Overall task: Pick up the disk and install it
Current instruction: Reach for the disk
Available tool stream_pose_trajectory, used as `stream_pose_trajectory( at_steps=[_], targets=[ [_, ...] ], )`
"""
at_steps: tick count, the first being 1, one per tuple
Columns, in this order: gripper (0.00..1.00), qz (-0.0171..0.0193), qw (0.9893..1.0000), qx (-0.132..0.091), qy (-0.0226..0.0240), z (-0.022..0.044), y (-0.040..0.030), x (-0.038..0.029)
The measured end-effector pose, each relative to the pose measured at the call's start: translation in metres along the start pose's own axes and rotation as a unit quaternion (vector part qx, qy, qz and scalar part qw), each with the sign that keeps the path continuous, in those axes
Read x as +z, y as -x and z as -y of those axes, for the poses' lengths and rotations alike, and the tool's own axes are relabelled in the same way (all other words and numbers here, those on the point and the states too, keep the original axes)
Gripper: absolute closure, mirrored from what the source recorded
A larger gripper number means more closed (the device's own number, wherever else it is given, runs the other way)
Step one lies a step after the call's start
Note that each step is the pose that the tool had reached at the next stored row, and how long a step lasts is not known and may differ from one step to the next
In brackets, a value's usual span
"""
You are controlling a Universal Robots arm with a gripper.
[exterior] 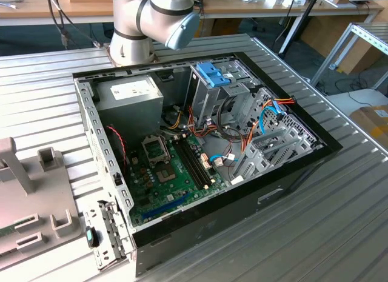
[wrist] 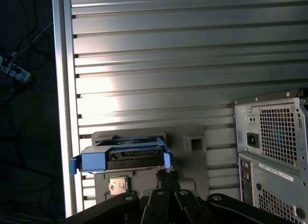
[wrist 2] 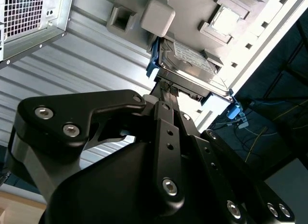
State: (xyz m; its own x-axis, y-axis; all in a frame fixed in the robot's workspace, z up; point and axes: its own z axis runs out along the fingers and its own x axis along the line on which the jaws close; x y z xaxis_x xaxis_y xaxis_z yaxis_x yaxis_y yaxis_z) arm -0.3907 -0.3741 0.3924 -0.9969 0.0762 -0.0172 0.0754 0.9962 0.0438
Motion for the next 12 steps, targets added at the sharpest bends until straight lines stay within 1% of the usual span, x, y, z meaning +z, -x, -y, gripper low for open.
stream_pose_trajectory(
  at_steps=[4, 6, 7, 10, 12],
  targets=[
    [0.89, 0.0, 1.0, 0.0, 0.0, -0.0022, -0.0003, 0.0001],
    [0.89, -0.0001, 1.0, 0.0, 0.0, -0.0025, -0.0018, 0.0001],
    [0.89, 0.0, 1.0, 0.0, 0.0, -0.0024, -0.0033, 0.0001],
    [0.89, 0.0001, 1.0, 0.0, 0.0, -0.0017, -0.0111, 0.0002],
    [0.89, 0.0, 1.0, 0.0, 0.0, -0.0015, -0.0145, 0.0002]
  ],
)
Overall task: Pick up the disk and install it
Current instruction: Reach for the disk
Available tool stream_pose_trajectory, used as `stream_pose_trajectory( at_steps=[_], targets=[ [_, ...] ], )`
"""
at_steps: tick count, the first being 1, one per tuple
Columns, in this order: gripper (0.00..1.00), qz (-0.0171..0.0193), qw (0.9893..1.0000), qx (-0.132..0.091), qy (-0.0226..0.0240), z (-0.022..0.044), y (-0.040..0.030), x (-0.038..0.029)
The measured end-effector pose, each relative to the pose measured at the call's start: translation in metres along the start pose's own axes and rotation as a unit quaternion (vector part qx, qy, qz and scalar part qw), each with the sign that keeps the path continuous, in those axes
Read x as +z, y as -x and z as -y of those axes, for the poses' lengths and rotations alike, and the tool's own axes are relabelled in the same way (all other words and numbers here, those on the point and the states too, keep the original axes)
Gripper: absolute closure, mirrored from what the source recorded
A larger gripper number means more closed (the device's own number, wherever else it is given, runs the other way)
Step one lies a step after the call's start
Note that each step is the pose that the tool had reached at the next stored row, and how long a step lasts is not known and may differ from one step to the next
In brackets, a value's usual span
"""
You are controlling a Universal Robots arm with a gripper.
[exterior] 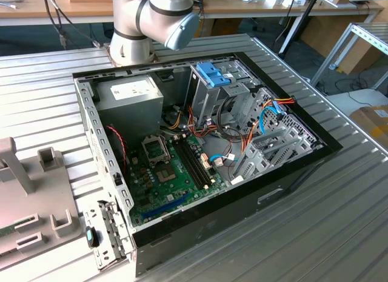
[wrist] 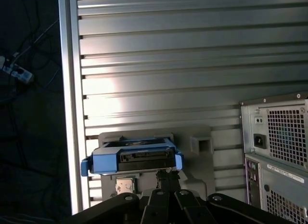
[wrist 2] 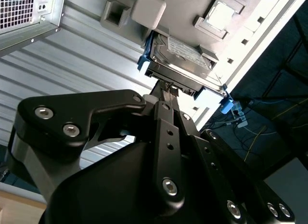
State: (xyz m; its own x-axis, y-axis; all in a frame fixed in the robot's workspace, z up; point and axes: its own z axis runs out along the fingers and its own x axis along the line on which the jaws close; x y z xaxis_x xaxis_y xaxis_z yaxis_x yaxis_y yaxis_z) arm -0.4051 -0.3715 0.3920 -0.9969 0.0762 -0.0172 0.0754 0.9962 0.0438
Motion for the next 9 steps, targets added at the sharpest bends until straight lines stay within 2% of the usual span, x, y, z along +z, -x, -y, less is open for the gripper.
stream_pose_trajectory(
  at_steps=[2, 9],
  targets=[
    [0.89, -0.0001, 1.0, 0.0, 0.0, 0.0002, -0.0026, -0.0001],
    [0.89, 0.0, 1.0, 0.0, 0.0, 0.0003, -0.0037, -0.0001]
  ],
)
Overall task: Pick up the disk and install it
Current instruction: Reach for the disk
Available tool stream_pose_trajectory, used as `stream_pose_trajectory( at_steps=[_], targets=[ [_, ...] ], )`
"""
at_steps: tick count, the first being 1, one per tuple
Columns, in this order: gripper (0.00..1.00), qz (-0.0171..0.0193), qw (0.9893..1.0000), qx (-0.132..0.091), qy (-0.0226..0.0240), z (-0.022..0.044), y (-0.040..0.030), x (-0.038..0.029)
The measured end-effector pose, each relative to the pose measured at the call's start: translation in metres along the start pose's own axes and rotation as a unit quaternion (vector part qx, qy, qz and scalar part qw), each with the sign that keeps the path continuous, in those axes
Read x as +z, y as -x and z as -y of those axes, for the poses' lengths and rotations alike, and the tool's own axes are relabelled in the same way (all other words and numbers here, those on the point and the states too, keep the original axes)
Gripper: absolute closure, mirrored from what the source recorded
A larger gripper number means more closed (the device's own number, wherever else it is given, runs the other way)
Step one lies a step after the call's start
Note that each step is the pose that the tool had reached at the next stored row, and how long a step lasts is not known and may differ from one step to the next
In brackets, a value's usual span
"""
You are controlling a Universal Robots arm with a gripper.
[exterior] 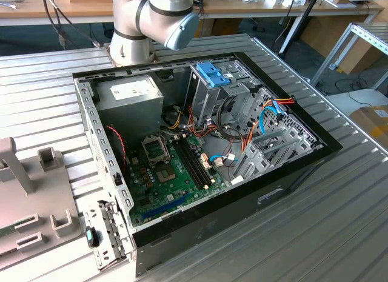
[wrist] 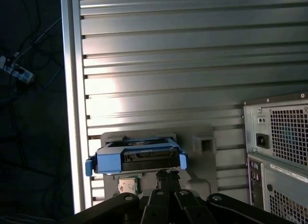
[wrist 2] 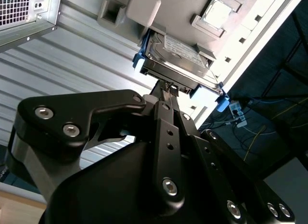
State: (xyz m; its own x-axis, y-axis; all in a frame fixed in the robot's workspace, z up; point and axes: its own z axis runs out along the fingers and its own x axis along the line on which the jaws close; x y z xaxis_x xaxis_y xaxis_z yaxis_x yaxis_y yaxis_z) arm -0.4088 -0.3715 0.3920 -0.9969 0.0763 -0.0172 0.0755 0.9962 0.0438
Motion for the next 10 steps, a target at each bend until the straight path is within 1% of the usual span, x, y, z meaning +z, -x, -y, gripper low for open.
stream_pose_trajectory(
  at_steps=[3, 4, 10],
  targets=[
    [0.89, 0.0, 1.0, 0.0, 0.0, 0.0002, -0.0032, 0.0],
    [0.89, 0.0, 1.0, 0.0, 0.0, 0.0004, -0.0055, -0.0001],
    [0.89, 0.0, 1.0, 0.0, 0.0, 0.0006, -0.0084, -0.0002]
  ],
)
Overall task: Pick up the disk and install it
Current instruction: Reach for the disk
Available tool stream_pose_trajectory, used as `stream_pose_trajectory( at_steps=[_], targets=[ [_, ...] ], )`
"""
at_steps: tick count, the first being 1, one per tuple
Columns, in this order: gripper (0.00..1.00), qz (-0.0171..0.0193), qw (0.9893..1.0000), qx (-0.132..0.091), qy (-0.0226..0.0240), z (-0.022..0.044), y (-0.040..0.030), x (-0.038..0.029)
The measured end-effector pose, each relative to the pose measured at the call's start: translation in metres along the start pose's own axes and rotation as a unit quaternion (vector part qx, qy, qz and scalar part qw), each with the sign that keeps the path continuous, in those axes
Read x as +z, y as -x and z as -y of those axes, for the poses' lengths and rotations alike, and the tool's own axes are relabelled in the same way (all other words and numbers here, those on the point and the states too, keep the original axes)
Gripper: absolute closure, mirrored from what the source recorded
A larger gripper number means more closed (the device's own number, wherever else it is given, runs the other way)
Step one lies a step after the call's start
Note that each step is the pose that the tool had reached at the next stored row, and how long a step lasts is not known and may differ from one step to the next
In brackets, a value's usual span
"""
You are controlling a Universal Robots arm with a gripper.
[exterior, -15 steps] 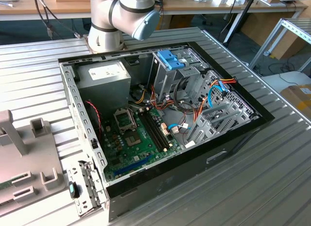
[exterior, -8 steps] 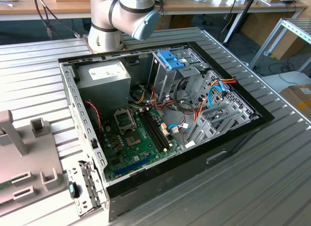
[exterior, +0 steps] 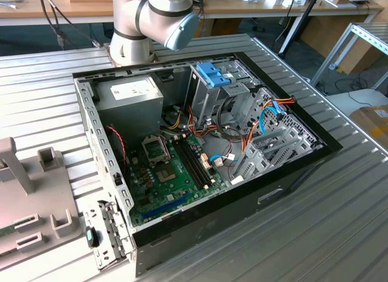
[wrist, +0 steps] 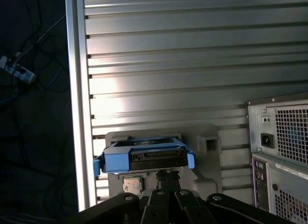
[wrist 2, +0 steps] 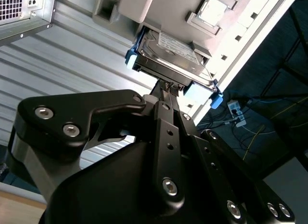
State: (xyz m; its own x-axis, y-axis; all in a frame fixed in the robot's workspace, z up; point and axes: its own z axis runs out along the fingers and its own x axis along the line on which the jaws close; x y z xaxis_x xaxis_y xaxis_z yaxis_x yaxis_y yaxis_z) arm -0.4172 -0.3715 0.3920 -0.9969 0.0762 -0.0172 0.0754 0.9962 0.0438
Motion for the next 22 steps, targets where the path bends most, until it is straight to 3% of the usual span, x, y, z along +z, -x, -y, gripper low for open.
stream_pose_trajectory(
  at_steps=[10, 13, 16, 22],
  targets=[
    [0.89, 0.0, 1.0, 0.0, 0.0, 0.0, -0.0004, 0.0],
    [0.89, 0.0, 1.0, 0.0, 0.0, 0.0003, -0.004, 0.0],
    [0.89, 0.0, 1.0, 0.0, 0.0, 0.0009, -0.0123, -0.0002],
    [0.89, 0.0001, 1.0, 0.0, 0.0, 0.0028, -0.0376, -0.0001]
  ],
)
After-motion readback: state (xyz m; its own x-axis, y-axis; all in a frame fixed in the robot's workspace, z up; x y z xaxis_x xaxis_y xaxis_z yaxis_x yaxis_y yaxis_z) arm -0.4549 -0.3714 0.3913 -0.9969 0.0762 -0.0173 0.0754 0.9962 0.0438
